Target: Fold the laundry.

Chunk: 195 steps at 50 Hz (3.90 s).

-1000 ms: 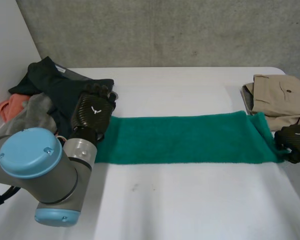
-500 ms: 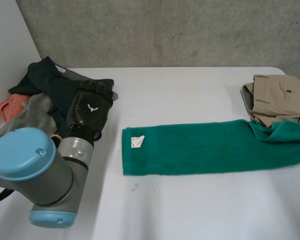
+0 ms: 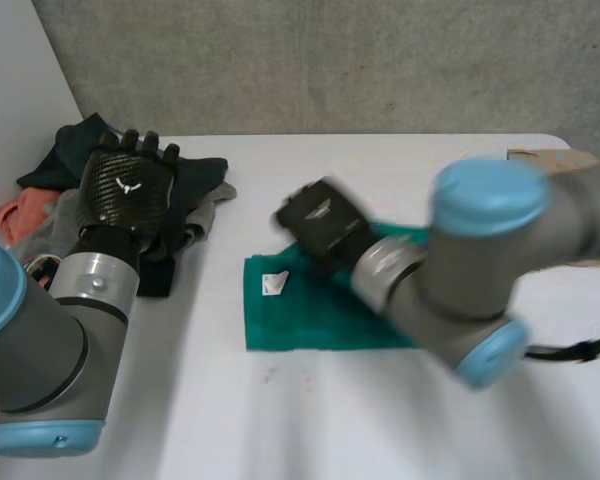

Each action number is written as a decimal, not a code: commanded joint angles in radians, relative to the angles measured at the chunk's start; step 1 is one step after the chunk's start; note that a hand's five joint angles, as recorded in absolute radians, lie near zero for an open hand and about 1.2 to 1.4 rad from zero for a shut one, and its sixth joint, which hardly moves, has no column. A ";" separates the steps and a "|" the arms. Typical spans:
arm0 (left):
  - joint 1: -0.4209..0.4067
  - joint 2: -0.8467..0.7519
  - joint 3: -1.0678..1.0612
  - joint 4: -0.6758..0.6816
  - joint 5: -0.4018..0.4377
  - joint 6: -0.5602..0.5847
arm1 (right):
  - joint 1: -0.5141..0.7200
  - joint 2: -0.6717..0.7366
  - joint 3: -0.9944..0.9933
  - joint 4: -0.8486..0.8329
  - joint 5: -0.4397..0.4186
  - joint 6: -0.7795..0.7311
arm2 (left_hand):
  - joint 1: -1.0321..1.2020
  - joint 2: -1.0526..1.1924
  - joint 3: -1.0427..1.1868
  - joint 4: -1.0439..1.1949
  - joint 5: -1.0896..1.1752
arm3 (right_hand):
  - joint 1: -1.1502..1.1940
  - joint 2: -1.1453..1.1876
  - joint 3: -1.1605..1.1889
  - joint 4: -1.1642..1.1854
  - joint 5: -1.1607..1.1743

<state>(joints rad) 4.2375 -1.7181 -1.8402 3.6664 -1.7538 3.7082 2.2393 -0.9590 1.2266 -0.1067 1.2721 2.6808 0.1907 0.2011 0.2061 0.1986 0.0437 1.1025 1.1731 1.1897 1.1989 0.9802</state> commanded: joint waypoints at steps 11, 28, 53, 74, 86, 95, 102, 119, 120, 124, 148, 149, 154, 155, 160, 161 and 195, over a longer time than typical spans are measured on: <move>-0.014 -0.046 0.042 0.000 0.010 -0.002 | 0.108 -0.029 0.079 -0.033 0.079 0.036 | -0.015 -0.026 -0.031 -0.023 -0.043 | -0.764 -0.834 -0.851 -0.860 -0.816; -0.251 -0.389 0.372 -0.014 0.083 -0.067 | -0.239 -0.254 0.442 0.045 0.161 0.154 | 0.020 0.009 0.004 0.012 -0.008 | -0.928 -0.999 -1.015 -1.024 -0.980; -0.260 -0.264 0.254 -0.292 -0.076 -0.122 | -0.348 -0.225 0.516 -0.218 0.204 -0.206 | 0.029 0.018 0.013 0.021 0.001 | 0.294 0.223 0.207 0.197 0.242; -0.090 0.011 0.079 -0.287 -0.066 -0.240 | 0.120 -0.012 0.318 -0.240 -0.022 -0.243 | 0.005 -0.005 -0.010 -0.003 -0.022 | -0.928 -0.999 -1.015 -1.024 -0.980; -0.211 -0.184 0.277 -0.230 -0.065 -0.237 | -0.075 -0.248 0.332 -0.159 0.064 0.364 | 0.014 0.004 -0.001 0.006 -0.014 | -0.928 -0.999 -1.015 -1.024 -0.980; -0.310 -0.310 0.308 -0.273 -0.073 -0.327 | -0.109 -0.023 0.071 0.172 0.055 0.364 | 0.023 0.012 0.007 0.015 -0.005 | -0.928 -0.999 -1.015 -1.024 -0.980; -0.318 -0.393 0.306 -0.416 -0.076 -0.373 | -0.110 0.103 -0.032 0.245 0.062 0.318 | 0.026 0.015 0.010 0.018 -0.002 | -0.928 -0.999 -1.015 -1.024 -0.980; -0.255 -0.371 0.354 -0.474 -0.139 -0.286 | -0.099 0.074 -0.024 0.237 0.171 0.137 | 0.023 0.012 0.007 0.015 -0.005 | -0.868 -0.938 -0.955 -0.964 -0.920; -0.254 -0.361 0.354 -0.473 -0.138 -0.277 | -0.099 0.062 -0.019 0.228 0.174 0.136 | 0.023 0.012 0.007 0.015 -0.005 | -0.868 -0.938 -0.955 -0.964 -0.920; -0.257 -0.302 0.369 -0.462 -0.115 -0.237 | -0.098 -0.009 0.051 0.150 0.168 0.143 | 0.011 0.001 -0.004 0.003 -0.016 | -0.903 -0.974 -0.990 -0.999 -0.955; -0.143 -0.167 0.412 -0.462 0.355 -0.263 | -0.044 -0.101 0.559 -0.321 0.090 0.021 | 0.020 0.009 0.005 0.012 -0.008 | -0.906 -0.977 -0.993 -1.002 -0.958; -0.142 -0.169 0.412 -0.462 0.355 -0.264 | -0.043 -0.087 0.553 -0.327 0.092 0.021 | 0.020 0.009 0.005 0.012 -0.008 | -0.897 -0.968 -0.984 -0.994 -0.949; -0.145 -0.184 0.407 -0.462 0.356 -0.266 | -0.029 -0.009 0.487 -0.363 0.096 0.019 | 0.020 0.009 0.005 0.012 -0.008 | -0.836 -0.906 -0.923 -0.932 -0.888; -0.145 -0.189 0.409 -0.462 0.356 -0.267 | -0.029 -0.001 0.479 -0.366 0.096 0.019 | 0.020 0.009 0.005 0.012 -0.008 | -0.824 -0.895 -0.911 -0.920 -0.876; -0.146 -0.189 0.407 -0.460 0.356 -0.267 | -0.029 0.040 0.439 -0.372 0.098 -0.001 | 0.020 0.009 0.005 0.012 -0.008 | -0.724 -0.795 -0.811 -0.820 -0.776; -0.145 -0.189 0.407 -0.460 0.356 -0.267 | -0.029 0.042 0.435 -0.372 0.095 -0.006 | 0.020 0.009 0.005 0.012 -0.008 | -0.704 -0.774 -0.791 -0.800 -0.756; -0.129 -0.133 0.398 -0.460 0.356 -0.267 | -0.026 0.118 0.188 -0.370 0.076 -0.009 | 0.023 0.012 0.007 0.015 -0.005 | 0.294 0.223 0.207 0.197 0.242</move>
<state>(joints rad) 4.1044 -1.8792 -1.4439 3.2021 -1.4001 3.4407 2.2157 -0.8277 1.4397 -0.4710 1.3483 2.6730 0.1908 0.2011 0.2061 0.1986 0.0427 1.0214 1.1301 1.1367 1.1736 0.9314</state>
